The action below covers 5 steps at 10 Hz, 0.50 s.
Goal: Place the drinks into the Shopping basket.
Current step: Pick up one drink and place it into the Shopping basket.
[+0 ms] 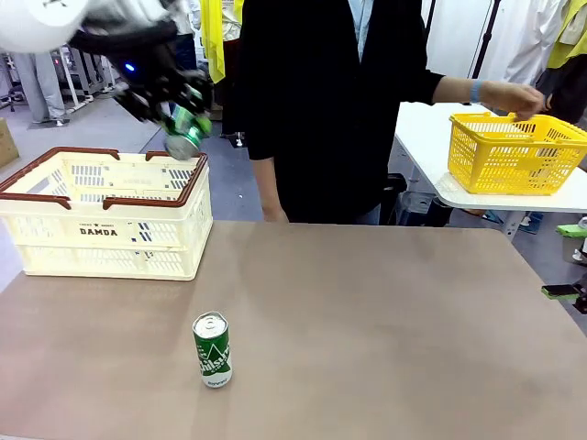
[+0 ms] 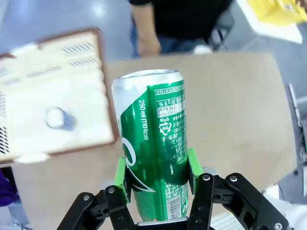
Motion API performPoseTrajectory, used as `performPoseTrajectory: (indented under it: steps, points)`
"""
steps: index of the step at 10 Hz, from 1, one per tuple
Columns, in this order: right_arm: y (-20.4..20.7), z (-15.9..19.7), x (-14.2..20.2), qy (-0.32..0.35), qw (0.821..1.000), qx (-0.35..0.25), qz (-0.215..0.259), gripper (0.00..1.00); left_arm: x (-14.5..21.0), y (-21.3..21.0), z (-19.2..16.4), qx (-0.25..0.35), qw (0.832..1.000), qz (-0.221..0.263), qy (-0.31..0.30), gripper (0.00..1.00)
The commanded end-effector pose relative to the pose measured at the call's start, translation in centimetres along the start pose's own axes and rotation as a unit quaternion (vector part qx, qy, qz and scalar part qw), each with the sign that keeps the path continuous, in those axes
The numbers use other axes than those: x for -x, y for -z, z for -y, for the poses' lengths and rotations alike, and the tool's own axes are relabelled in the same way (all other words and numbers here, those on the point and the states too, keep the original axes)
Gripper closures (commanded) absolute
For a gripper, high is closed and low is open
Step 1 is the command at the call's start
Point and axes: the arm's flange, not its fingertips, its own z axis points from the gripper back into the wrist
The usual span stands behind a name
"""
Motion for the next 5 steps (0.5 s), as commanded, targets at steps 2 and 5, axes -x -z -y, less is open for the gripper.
performPoseTrajectory:
  steps: [2, 5]
  points:
    - [-0.1, -0.4, 0.1, -0.001, 1.0, -0.004, -0.001, 0.0, -3.4, 3.9, -5.0, -0.094, 0.992, -0.002, -0.083, 1.0]
    - [-0.1, -0.4, 0.1, -0.001, 1.0, -0.004, -0.001, 0.0, -2.8, 3.6, -5.8, -0.053, 0.998, 0.002, -0.044, 1.0]
